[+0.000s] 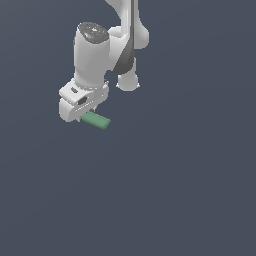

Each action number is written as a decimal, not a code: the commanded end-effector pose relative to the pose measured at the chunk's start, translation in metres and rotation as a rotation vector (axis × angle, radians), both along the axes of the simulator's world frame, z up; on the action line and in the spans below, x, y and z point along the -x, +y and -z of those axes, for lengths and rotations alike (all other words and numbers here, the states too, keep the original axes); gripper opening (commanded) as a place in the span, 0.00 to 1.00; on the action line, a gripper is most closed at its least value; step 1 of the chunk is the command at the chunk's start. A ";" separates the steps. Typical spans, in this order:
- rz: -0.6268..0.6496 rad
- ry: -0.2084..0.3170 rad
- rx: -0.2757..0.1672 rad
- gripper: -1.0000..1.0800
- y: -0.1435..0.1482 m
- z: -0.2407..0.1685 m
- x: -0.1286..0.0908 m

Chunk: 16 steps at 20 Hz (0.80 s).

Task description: Pick up the object and move it to a goal position.

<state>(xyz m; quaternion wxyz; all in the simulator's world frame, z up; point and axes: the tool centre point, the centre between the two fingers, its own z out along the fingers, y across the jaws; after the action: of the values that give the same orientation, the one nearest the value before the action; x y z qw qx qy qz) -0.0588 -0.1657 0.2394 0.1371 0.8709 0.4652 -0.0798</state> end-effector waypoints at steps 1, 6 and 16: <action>-0.001 0.001 -0.001 0.00 -0.016 -0.027 0.007; 0.000 0.003 -0.002 0.00 -0.049 -0.080 0.018; 0.001 0.006 0.001 0.00 -0.096 -0.156 0.031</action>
<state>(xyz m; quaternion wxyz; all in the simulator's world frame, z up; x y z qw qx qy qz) -0.0884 -0.2564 0.3874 0.1365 0.8712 0.4645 -0.0819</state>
